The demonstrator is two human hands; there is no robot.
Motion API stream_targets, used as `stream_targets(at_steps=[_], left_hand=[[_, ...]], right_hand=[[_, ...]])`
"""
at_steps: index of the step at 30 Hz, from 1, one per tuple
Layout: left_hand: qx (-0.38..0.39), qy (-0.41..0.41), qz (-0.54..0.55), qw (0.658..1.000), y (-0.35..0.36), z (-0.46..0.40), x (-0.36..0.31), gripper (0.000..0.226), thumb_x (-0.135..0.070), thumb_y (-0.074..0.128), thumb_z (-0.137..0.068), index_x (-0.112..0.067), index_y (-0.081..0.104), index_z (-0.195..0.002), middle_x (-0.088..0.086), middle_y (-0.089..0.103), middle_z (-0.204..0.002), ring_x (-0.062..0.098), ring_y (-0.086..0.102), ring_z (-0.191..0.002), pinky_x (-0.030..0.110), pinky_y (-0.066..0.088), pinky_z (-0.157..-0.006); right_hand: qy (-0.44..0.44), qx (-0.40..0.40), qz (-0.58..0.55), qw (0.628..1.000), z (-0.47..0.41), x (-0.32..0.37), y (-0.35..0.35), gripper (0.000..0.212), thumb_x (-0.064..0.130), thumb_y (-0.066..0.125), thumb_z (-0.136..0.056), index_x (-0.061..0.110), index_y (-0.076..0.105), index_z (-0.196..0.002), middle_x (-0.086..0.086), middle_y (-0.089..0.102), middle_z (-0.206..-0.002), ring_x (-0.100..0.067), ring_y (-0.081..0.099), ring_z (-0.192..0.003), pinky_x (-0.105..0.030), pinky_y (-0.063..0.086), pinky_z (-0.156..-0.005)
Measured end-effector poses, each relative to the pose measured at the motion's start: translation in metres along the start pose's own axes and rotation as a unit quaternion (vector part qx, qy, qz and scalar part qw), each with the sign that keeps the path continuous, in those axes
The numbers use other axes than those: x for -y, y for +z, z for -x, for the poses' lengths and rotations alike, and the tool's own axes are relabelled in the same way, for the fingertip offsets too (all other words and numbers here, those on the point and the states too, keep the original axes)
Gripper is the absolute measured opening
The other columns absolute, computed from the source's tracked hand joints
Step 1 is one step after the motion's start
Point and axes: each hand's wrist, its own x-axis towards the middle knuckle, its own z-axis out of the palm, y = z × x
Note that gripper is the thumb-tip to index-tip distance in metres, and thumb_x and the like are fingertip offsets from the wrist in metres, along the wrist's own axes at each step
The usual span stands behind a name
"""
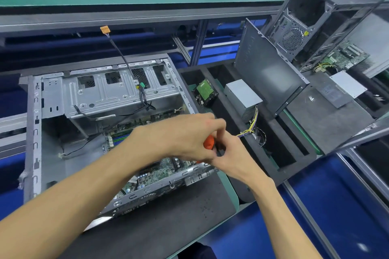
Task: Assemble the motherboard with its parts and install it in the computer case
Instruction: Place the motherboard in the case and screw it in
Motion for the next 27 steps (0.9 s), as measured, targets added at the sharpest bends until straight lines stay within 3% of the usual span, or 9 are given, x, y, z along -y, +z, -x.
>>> stream_targets(at_steps=[3, 5, 8, 13, 15, 18, 20, 25, 27], left_hand=[[-0.037, -0.037, -0.063, 0.997, 0.003, -0.002, -0.001, 0.032, -0.049, 0.064, -0.088, -0.022, 0.055, -0.103, -0.004, 0.06, -0.091, 0.022, 0.06, -0.089, 0.038, 0.052, -0.077], [0.005, -0.02, -0.029, 0.999, -0.002, -0.004, 0.0, 0.017, -0.031, 0.067, -0.089, -0.024, 0.062, -0.103, -0.006, 0.057, -0.095, 0.019, 0.058, -0.092, 0.037, 0.051, -0.081], [0.057, 0.011, 0.026, 0.998, -0.004, -0.001, 0.002, 0.027, -0.011, 0.064, -0.084, -0.029, 0.065, -0.104, -0.01, 0.048, -0.101, 0.014, 0.054, -0.093, 0.039, 0.05, -0.086], [-0.053, -0.003, 0.025, 0.998, 0.007, -0.004, 0.008, 0.032, -0.053, 0.068, -0.085, -0.03, 0.058, -0.105, -0.011, 0.054, -0.1, 0.011, 0.054, -0.09, 0.032, 0.049, -0.08], [-0.067, -0.001, 0.037, 0.997, 0.009, -0.006, 0.013, 0.029, -0.057, 0.063, -0.088, -0.031, 0.061, -0.1, -0.012, 0.058, -0.096, 0.009, 0.056, -0.087, 0.032, 0.05, -0.079], [-0.078, -0.02, 0.118, 0.99, 0.01, -0.006, 0.027, 0.034, -0.061, 0.046, -0.094, -0.031, 0.062, -0.096, -0.015, 0.064, -0.083, -0.002, 0.058, -0.075, 0.022, 0.048, -0.067], [-0.074, -0.041, 0.107, 0.991, 0.017, -0.007, 0.043, 0.034, -0.053, 0.04, -0.1, -0.028, 0.062, -0.096, -0.012, 0.063, -0.077, 0.0, 0.057, -0.067, 0.025, 0.045, -0.062], [0.006, -0.094, 0.052, 0.994, 0.047, -0.008, 0.081, 0.018, -0.036, 0.049, -0.102, -0.026, 0.064, -0.103, -0.008, 0.068, -0.104, 0.012, 0.06, -0.094, 0.038, 0.052, -0.087], [0.026, -0.101, 0.052, 0.993, 0.057, -0.007, 0.089, 0.019, -0.034, 0.05, -0.101, -0.025, 0.066, -0.106, -0.005, 0.069, -0.106, 0.015, 0.061, -0.099, 0.039, 0.052, -0.09]], right_hand=[[-0.006, 0.01, 0.016, 1.0, 0.001, 0.0, -0.001, 0.029, 0.05, 0.075, -0.065, 0.028, 0.064, -0.08, 0.001, 0.055, -0.08, -0.01, 0.053, -0.075, -0.02, 0.043, -0.065], [-0.008, 0.004, 0.013, 1.0, 0.001, -0.001, -0.001, 0.028, 0.048, 0.076, -0.065, 0.029, 0.062, -0.08, 0.001, 0.056, -0.077, -0.01, 0.051, -0.072, -0.023, 0.043, -0.064], [0.003, -0.01, 0.016, 1.0, 0.003, -0.004, -0.001, 0.031, 0.05, 0.078, -0.064, 0.033, 0.06, -0.083, 0.003, 0.059, -0.074, -0.009, 0.056, -0.07, -0.023, 0.046, -0.063], [0.012, 0.012, -0.021, 1.0, 0.002, -0.005, 0.001, 0.033, 0.044, 0.083, -0.068, 0.031, 0.067, -0.094, -0.011, 0.065, -0.091, -0.028, 0.066, -0.086, -0.049, 0.056, -0.077], [0.004, -0.005, -0.008, 1.0, 0.001, -0.002, 0.002, 0.029, 0.049, 0.082, -0.069, 0.037, 0.067, -0.091, -0.009, 0.064, -0.082, -0.022, 0.062, -0.077, -0.043, 0.055, -0.069], [-0.01, -0.034, 0.022, 0.999, 0.002, -0.001, 0.005, 0.031, 0.053, 0.081, -0.072, 0.03, 0.062, -0.083, -0.002, 0.055, -0.073, -0.015, 0.051, -0.066, -0.032, 0.047, -0.062], [-0.024, -0.04, 0.035, 0.998, 0.004, 0.0, 0.005, 0.033, 0.054, 0.079, -0.075, 0.029, 0.06, -0.08, 0.002, 0.05, -0.071, -0.016, 0.049, -0.065, -0.028, 0.043, -0.062], [-0.044, -0.043, 0.035, 0.998, 0.006, 0.006, 0.005, 0.03, 0.052, 0.076, -0.081, 0.025, 0.068, -0.091, 0.001, 0.051, -0.074, -0.02, 0.05, -0.07, -0.029, 0.044, -0.064], [-0.048, -0.041, 0.036, 0.997, 0.005, 0.008, 0.006, 0.032, 0.052, 0.075, -0.082, 0.023, 0.069, -0.092, 0.001, 0.051, -0.075, -0.02, 0.05, -0.07, -0.029, 0.043, -0.064]])
